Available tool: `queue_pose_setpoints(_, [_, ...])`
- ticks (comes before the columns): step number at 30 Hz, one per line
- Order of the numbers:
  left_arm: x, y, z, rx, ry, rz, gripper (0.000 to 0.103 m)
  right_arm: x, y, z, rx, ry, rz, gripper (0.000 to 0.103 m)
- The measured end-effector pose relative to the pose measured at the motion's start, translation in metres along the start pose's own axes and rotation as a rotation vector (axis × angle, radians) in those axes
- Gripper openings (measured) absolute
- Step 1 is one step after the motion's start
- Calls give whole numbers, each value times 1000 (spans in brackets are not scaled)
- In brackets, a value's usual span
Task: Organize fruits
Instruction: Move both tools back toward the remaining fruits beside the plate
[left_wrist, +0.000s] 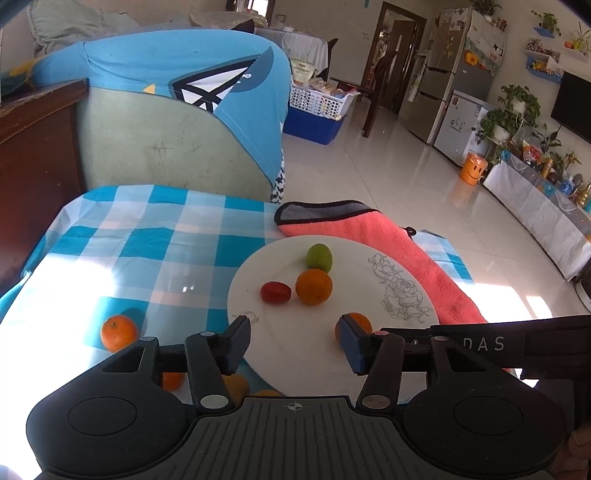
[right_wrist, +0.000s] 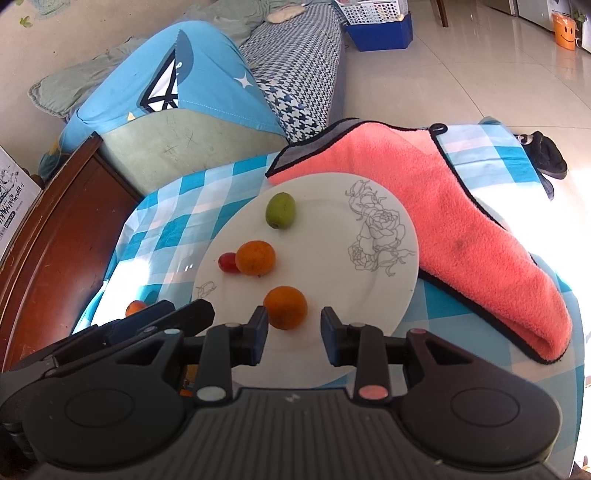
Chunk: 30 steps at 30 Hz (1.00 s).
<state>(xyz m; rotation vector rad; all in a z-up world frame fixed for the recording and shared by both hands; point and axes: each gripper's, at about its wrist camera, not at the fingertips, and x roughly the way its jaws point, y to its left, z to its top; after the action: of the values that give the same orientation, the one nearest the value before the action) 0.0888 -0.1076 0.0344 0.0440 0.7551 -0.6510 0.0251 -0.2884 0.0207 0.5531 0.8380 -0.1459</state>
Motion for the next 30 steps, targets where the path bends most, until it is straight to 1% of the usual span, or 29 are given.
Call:
queue_pose_setpoints(1, [-2, 1, 1, -2, -5, 5, 53, -1, 1, 0, -5, -2, 1, 33])
queue_pose_setpoints(5, [-16, 7, 3, -3, -10, 40, 61, -3, 4, -1, -19, 1, 18, 34])
queue_pose_setpoints(8, [-26, 13, 1, 3, -11, 62, 64, -7, 7, -5, -47, 0, 30, 34])
queue_pose_setpoints(11, [-38, 22, -3, -23, -11, 74, 65, -12, 12, -11, -82, 2, 32, 35])
queue_pose_setpoints(17, [-55, 37, -17, -78, 3, 111, 66, -20, 20, -31, -132, 27, 68, 35])
queue_pose_setpoints(22, [-63, 44, -32, -117, 29, 136, 67, -20, 24, -50, -139, 57, 91, 35])
queue_pose_setpoints(27, [-67, 46, -45, -122, 49, 184, 67, -18, 21, -64, -104, 78, 94, 35])
queue_pose_setpoints(30, [-70, 48, -51, -129, 59, 208, 67, -18, 21, -69, -98, 76, 101, 35])
